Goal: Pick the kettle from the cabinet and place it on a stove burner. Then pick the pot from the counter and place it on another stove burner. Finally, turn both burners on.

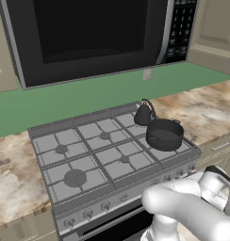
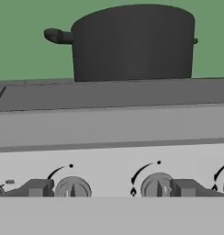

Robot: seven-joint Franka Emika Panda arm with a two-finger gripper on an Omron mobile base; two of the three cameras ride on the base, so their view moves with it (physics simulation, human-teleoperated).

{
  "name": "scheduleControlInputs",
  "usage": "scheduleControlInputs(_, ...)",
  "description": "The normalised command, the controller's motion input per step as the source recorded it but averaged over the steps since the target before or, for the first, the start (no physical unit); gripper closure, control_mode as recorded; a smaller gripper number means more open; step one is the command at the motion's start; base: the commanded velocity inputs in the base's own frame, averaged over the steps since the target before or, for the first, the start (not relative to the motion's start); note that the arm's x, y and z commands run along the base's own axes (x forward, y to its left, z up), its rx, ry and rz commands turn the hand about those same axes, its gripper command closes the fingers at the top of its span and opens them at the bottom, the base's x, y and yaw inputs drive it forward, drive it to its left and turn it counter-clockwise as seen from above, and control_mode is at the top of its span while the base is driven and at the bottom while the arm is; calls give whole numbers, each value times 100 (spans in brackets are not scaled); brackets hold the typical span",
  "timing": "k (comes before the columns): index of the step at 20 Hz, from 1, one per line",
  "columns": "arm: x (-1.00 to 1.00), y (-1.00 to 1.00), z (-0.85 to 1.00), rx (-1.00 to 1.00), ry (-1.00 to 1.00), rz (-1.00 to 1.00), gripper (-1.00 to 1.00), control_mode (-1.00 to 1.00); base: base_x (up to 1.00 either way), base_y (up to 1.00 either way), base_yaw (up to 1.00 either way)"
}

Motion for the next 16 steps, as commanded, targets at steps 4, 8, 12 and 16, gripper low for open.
scheduleControlInputs(4,11,-7,-10,0,0,0,-100,-100,0,0,0)
scheduleControlInputs(8,18,0,-3,0,0,0,-100,-100,0,0,0)
scheduleControlInputs(12,20,0,-3,0,0,0,-100,-100,0,0,0)
scheduleControlInputs(16,22,0,-11,0,0,0,-100,-100,0,0,0)
